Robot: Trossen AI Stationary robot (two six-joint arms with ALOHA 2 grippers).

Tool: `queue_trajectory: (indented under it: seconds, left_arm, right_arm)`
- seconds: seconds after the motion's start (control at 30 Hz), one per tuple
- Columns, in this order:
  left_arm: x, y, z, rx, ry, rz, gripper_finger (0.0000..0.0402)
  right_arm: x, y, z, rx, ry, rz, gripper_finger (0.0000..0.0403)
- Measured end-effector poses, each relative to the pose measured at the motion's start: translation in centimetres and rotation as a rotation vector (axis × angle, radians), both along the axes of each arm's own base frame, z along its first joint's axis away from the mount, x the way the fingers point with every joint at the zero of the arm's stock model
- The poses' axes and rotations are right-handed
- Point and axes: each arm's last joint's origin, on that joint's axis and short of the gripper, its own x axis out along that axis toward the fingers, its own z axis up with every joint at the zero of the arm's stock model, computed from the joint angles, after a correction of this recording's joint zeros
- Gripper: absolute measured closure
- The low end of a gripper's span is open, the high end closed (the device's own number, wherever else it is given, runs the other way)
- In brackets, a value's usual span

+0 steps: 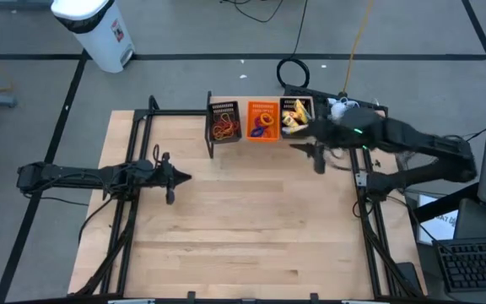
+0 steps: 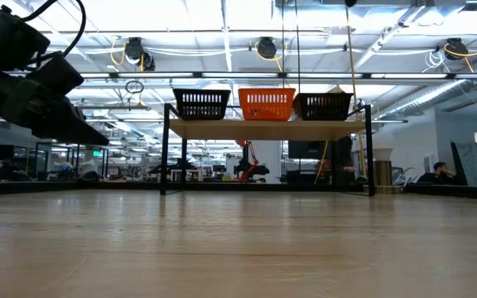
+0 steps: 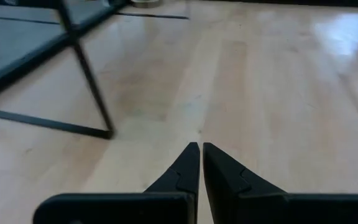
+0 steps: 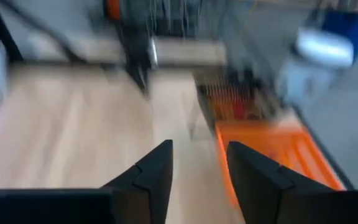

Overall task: Pick & Place Office Desk Supplies
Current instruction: Return to Home Position

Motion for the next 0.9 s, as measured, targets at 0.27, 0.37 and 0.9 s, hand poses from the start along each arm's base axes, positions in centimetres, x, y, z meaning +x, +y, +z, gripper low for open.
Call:
queue_trajectory:
  seconds: [0.27,0.37,0.9]
  left_arm:
    - [0.6,0.0,1.9,0.084,-0.194,-0.041,0.0378]
    - [0.7,-0.1,2.9,0.107,-0.294,-0.063,0.0379]
    - [-1.3,-0.2,4.5,0.195,-0.414,-0.07,0.04]
  right_arm:
    - [-5.0,1.1,-9.4,0.083,-0.347,0.002,0.0347]
    - [-5.9,1.2,-13.1,0.122,-0.42,0.065,0.0391]
    - [-7.6,1.2,-18.4,0.146,-0.532,0.117,0.0402]
